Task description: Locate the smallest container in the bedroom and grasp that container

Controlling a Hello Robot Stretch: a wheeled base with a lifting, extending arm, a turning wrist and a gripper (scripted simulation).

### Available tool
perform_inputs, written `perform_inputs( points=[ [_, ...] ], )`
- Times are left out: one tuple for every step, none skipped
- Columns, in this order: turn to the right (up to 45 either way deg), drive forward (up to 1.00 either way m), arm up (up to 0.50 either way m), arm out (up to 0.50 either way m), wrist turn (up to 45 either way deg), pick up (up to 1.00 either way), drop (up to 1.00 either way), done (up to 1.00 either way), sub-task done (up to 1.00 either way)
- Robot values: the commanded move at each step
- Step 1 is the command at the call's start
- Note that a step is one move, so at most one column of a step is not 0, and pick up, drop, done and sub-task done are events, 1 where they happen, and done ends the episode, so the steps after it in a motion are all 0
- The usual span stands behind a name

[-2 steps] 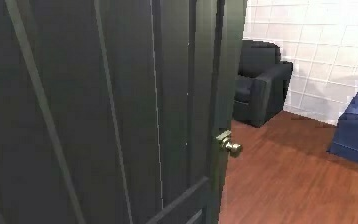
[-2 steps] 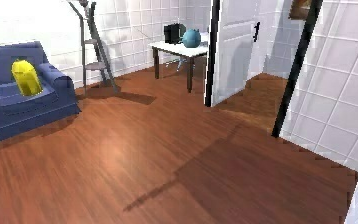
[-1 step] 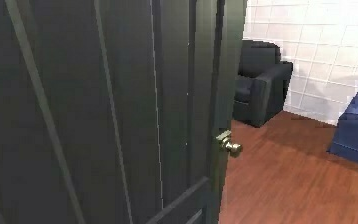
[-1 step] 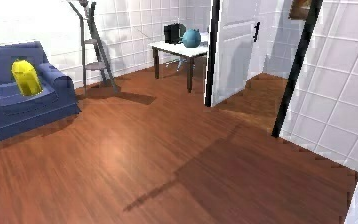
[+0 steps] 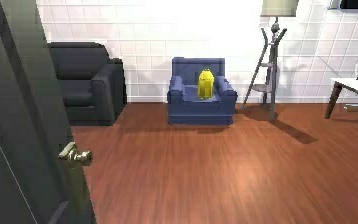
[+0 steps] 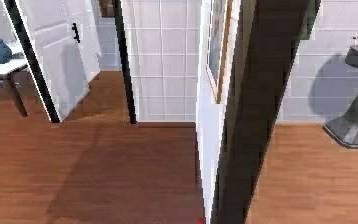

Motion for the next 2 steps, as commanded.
perform_inputs(
  points=[
    [24.0,0.00,0.00,0.00,0.0,0.00,0.00,0.00,0.00],
    [0.0,0.50,0.00,0.00,0.0,0.00,0.00,0.00,0.00]
  ],
)
